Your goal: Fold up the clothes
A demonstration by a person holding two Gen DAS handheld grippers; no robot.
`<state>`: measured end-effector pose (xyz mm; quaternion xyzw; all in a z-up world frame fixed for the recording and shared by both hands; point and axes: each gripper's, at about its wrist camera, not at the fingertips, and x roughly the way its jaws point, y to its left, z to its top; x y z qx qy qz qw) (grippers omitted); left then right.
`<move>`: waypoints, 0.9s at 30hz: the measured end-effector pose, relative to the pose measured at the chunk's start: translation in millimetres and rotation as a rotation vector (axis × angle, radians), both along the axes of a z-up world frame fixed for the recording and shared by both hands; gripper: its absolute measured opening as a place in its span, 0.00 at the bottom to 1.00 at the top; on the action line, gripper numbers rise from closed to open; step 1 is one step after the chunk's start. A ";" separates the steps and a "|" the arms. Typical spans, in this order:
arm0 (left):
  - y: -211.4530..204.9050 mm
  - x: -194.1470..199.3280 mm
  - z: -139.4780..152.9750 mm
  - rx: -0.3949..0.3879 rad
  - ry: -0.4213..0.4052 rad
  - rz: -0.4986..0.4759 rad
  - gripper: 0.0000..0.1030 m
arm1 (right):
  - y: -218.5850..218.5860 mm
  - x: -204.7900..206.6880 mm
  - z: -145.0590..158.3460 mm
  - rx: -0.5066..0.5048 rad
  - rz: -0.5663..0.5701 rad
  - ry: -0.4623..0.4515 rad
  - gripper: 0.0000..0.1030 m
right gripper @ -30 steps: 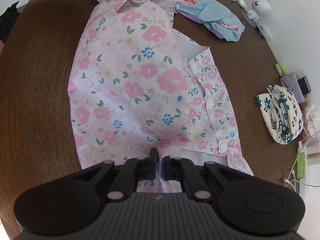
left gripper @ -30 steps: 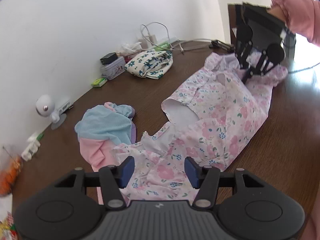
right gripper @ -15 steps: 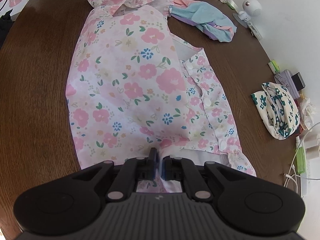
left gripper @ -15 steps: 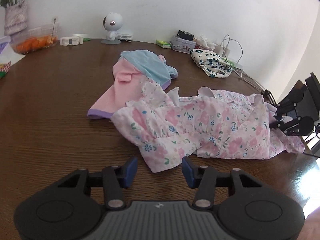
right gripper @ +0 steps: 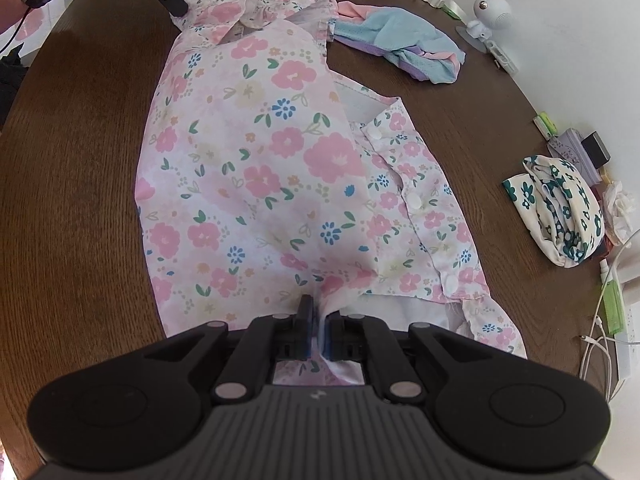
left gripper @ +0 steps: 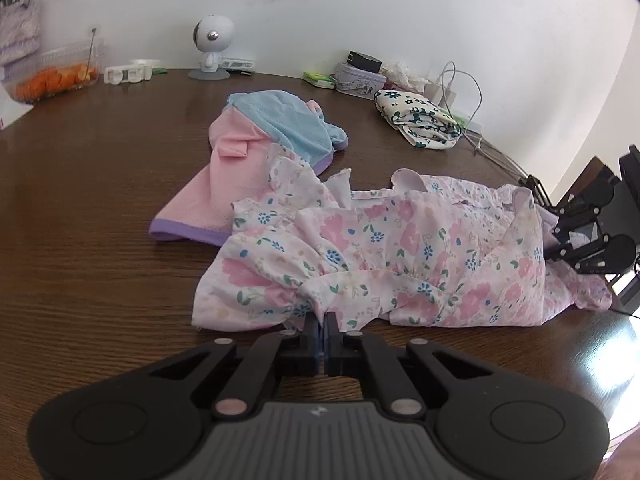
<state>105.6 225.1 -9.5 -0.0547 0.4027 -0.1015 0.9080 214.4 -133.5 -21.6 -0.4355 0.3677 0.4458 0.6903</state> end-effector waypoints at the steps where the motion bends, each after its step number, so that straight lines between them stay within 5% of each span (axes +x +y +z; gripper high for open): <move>1: 3.0 -0.2 3.4 0.028 -0.005 -0.006 0.01 | 0.1 2.8 0.7 -0.001 0.002 0.014 0.04; 11: -2.3 33.0 19.5 0.304 0.044 -0.155 0.03 | 4.0 28.1 1.4 0.044 -0.017 0.105 0.07; 12: -3.7 35.7 17.6 0.312 0.051 -0.152 0.08 | 0.9 28.5 2.6 0.063 -0.040 0.110 0.12; 14: -3.9 37.1 18.3 0.311 0.047 -0.132 0.16 | -9.7 27.4 8.8 0.116 -0.089 0.110 0.54; 16: -1.5 34.6 25.6 0.292 0.020 -0.107 0.35 | -28.0 22.0 21.0 0.199 -0.133 0.108 0.56; 18: 0.2 28.3 36.2 0.277 -0.016 -0.079 0.44 | -50.6 12.3 34.9 0.290 -0.191 0.096 0.56; 22: -11.1 16.4 59.1 0.260 -0.100 -0.062 0.46 | -99.4 -18.8 53.9 0.441 -0.342 0.018 0.65; 27: -76.6 23.6 67.9 0.256 -0.176 -0.204 0.46 | -141.5 -43.1 39.1 0.540 -0.548 0.005 0.66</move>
